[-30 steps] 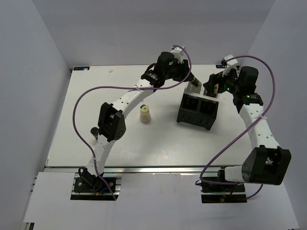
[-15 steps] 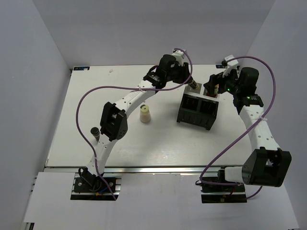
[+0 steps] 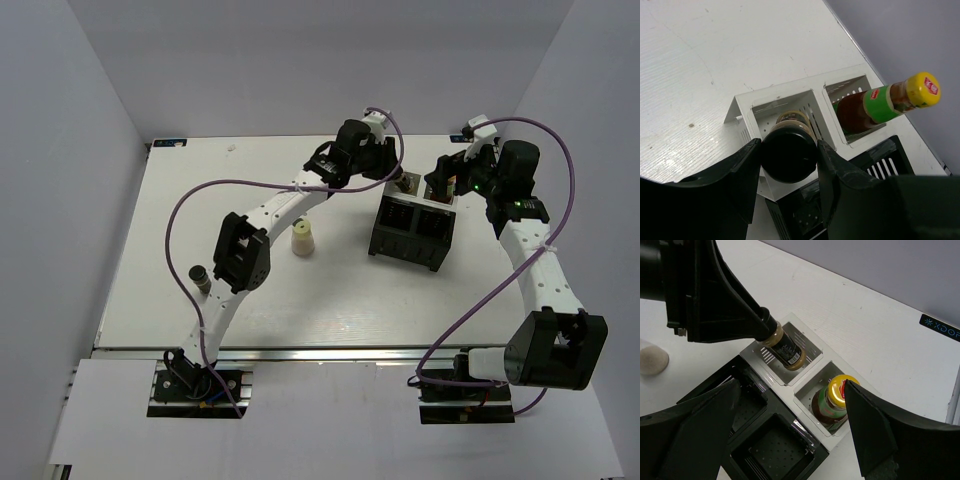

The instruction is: Organize the condiment bottles

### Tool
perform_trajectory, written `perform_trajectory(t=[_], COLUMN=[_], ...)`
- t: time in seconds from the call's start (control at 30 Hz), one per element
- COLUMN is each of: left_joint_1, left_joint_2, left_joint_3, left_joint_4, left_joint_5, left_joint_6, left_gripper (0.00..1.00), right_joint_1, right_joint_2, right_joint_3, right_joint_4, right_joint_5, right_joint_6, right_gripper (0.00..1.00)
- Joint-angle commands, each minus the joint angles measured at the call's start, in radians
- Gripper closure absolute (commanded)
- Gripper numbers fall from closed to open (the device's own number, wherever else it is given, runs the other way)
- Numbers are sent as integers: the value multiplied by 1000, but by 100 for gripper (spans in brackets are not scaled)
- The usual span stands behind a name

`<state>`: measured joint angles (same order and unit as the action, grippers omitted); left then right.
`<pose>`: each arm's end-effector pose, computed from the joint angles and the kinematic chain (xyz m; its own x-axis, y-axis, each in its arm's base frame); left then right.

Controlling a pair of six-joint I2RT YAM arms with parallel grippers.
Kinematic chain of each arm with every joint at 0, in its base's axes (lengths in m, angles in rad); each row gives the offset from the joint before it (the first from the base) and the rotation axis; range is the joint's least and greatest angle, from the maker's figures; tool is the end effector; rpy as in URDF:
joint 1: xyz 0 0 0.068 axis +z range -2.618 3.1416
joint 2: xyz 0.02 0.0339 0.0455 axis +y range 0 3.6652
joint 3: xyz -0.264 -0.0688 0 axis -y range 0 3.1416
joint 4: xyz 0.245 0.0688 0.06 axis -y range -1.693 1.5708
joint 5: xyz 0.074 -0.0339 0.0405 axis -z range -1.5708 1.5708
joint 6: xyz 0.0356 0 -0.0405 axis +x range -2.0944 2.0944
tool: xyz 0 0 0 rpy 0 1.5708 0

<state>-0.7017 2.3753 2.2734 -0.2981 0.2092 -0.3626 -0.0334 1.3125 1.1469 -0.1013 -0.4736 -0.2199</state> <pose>0.4231 -0.3673 0.2890 -0.5539 0.0138 -0.8325 0.6215 0.6722 -0.4023 0.3064 0.0060 0.3597 -0.1678 -0.1886 -0.9676 -0.4576 0.8843 -0.0930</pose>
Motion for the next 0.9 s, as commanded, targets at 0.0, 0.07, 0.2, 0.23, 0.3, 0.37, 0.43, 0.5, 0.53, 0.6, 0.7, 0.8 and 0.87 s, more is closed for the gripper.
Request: perform_trajectory(t=[0.0, 0.07, 0.2, 0.23, 0.3, 0.37, 0.43, 0.5, 0.53, 0.6, 0.7, 0.8, 0.87], left_joint_1=[-9, -9, -10, -10, -10, -12, -12, -12, -12, -12, -12, -2, 17], left_joint_2=[-10, -10, -11, -11, -13, -14, -16, -24, -28, -51, -80, -135, -189], left_joint_3=[43, 43, 43, 43, 43, 47, 52, 61, 63, 63, 63, 57, 37], left_joint_4=[25, 25, 24, 24, 31, 34, 39, 42, 45, 50, 44, 19, -8], left_joint_5=[-5, -5, 1, 1, 7, 13, 16, 13, 12, -4, -46, -102, -128], left_joint_6=[11, 11, 11, 10, 7, 1, -2, -6, -6, -6, 14, 42, 50], left_gripper=[82, 55, 35, 32, 27, 25, 22, 22, 22, 22, 24, 27, 32], right_joint_1=[-3, -3, -3, -3, -3, -3, -3, -3, -3, -3, -3, -3, -3], right_joint_2=[-25, -25, -29, -30, -30, -30, -30, -32, -32, -33, -47, -62, -71], right_joint_3=[-12, -13, -15, -15, -16, -15, -15, -13, -12, -10, -10, -15, -15], right_joint_4=[48, 48, 46, 49, 48, 48, 46, 43, 45, 43, 45, 64, 80], right_joint_5=[6, 6, 4, 4, 1, -2, -3, -3, -5, -8, -22, -65, -108], right_joint_6=[1, 1, 1, 1, 1, 1, 2, 2, 2, 2, -15, -47, -67], right_gripper=[11, 11, 11, 11, 11, 11, 11, 11, 11, 11, 11, 11, 11])
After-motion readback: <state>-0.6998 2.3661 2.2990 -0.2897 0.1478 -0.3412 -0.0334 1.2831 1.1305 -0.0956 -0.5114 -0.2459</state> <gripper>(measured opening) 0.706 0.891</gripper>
